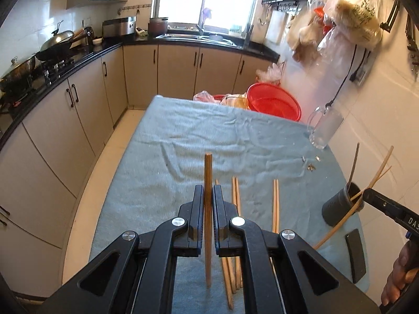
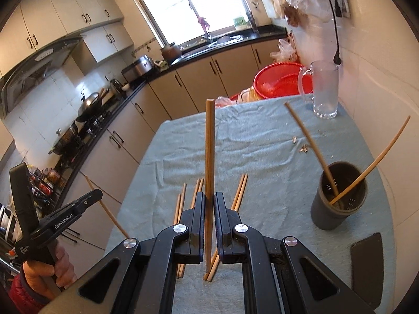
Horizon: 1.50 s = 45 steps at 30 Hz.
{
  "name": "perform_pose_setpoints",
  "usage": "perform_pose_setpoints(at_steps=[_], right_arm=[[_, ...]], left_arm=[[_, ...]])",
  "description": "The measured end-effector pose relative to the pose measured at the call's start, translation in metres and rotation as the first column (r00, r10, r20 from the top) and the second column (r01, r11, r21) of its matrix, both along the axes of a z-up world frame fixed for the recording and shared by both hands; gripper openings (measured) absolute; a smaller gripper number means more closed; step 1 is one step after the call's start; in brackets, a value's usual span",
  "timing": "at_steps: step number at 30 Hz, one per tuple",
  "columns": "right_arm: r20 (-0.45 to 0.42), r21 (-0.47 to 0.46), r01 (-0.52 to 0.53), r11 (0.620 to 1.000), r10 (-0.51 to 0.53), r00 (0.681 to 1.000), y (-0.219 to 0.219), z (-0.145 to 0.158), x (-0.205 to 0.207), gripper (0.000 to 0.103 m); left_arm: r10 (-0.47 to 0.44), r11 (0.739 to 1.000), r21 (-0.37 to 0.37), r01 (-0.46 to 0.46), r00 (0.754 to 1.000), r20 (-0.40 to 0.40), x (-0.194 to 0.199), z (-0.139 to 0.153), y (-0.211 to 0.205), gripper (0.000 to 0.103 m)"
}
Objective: Organize utensils
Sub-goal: 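Lift the chopstick upright with the right gripper and carry it over the holder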
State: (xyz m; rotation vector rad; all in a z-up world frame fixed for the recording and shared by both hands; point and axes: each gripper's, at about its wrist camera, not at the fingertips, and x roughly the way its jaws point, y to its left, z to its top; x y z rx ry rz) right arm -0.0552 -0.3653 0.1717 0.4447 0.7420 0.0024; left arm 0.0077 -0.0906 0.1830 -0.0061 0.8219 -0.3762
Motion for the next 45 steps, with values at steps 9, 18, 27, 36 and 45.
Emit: perform_pose_setpoints(at_steps=[9, 18, 27, 36, 45], right_arm=[[0.063, 0.006, 0.06, 0.998, -0.06, 0.996, -0.031, 0.024, -0.021, 0.008], [0.136, 0.027, 0.185, 0.982, -0.187, 0.973, -0.08, 0.055, -0.058, 0.008], [0.171, 0.057, 0.297, 0.953, -0.303, 0.938, -0.12, 0.071, -0.096, 0.008], [0.194, 0.097, 0.375, 0.922, -0.387, 0.901, -0.153, 0.078, -0.129, 0.008], [0.203, 0.125, 0.428, 0.895, -0.445, 0.872, -0.186, 0.081, -0.141, 0.008]], left_arm=[[-0.013, 1.0, -0.013, 0.014, 0.998, 0.061, -0.002, 0.029, -0.014, 0.006], [-0.087, 0.995, -0.03, 0.09, 0.991, 0.102, -0.009, 0.058, -0.048, 0.006], [-0.189, 0.979, -0.055, 0.198, 0.973, 0.132, -0.024, 0.087, -0.091, 0.006], [-0.302, 0.946, -0.071, 0.317, 0.939, 0.165, -0.045, 0.119, -0.144, 0.006], [-0.391, 0.906, -0.097, 0.412, 0.902, 0.186, -0.062, 0.145, -0.202, 0.006]])
